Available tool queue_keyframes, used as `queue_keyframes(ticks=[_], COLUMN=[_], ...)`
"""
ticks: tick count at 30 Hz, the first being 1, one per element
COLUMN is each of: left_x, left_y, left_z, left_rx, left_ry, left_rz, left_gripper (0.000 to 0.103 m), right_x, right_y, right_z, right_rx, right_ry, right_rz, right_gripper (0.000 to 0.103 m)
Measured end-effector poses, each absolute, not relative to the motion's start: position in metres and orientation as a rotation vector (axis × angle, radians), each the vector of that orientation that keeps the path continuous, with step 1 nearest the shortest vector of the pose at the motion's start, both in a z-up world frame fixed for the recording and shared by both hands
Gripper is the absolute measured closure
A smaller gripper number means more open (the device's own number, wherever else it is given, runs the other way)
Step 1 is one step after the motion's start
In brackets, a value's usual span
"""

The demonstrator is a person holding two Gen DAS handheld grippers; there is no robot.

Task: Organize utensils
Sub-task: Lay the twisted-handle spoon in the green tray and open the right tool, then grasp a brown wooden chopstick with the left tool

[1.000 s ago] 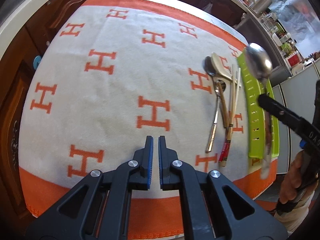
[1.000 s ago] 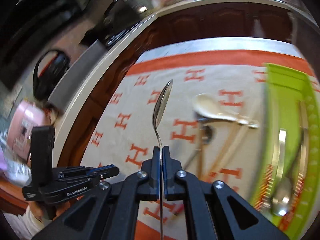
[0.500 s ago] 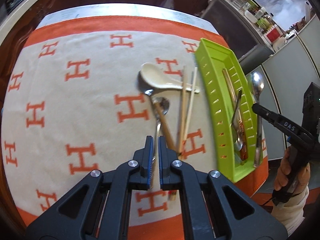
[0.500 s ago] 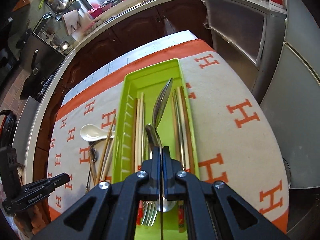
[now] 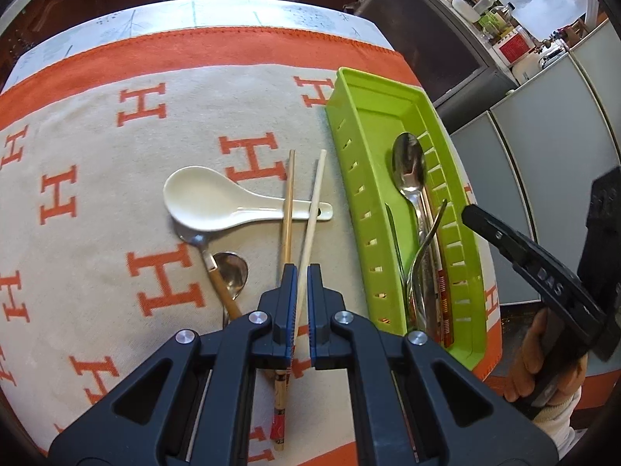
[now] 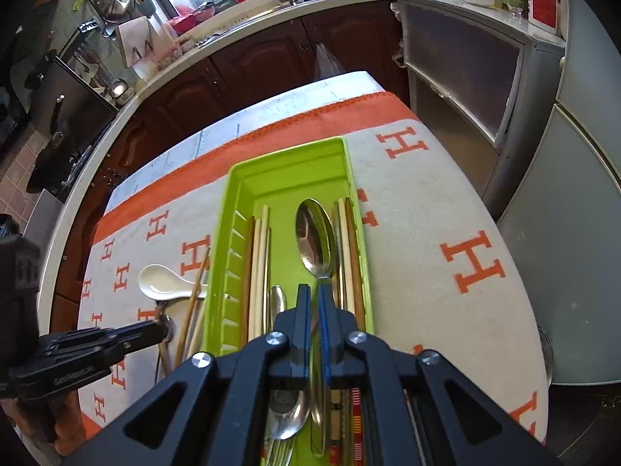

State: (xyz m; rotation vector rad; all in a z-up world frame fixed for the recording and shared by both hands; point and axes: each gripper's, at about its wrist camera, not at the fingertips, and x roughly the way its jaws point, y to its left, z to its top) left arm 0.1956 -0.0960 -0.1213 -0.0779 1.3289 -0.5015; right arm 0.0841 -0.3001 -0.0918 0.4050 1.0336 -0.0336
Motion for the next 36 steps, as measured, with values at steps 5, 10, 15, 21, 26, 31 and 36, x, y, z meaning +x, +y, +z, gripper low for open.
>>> queue_keyframes(ticks=[5,10,15,21,26,31,36], left_x=[0.205,0.208,0.207,0.206,0.207,0.207,0.206], left_y=[-0.106,-0.115,-0.118,-0.114,-0.119,-0.122,-0.126], left_z=[-0.132,-0.142,-0.140,-0.128,-0.134,-0.137,-0.140], left_rx=[-0.047,-0.001,0.019,0.051,0.090,0.117,0.130], left_ry=[1.356,1.372,1.362,1.331,1.348,1.339,1.338], left_rz=[-0.484,-0.469,-0.457,-0.441,-0.436,-0.422,-0.421], left_gripper=[0.102,0.102,0.102,0.102,0.102,0.102,0.102], right_x=[0.072,0.060,0.054,0.053,0.051,0.049,0.049], right_y=[-0.287,-0.272,-0.260,-0.250,-0.244,-0.241,-0.237], right_z=[-0.087,-0.083,-0.075,-0.068,-0.068,-0.070,-0.071], right_rx=[0.409,0.396,0.368,0.355,0.354,0.350,0.346], right_ry=[1.026,1.022,1.010,1.001,1.008,1.016,1.018], right_rz=[0.020,0.061,0.096,0.131,0.145,0.152,0.163], right_gripper=[0.097,0.097,0.097,0.097,0.097,0.097,0.097])
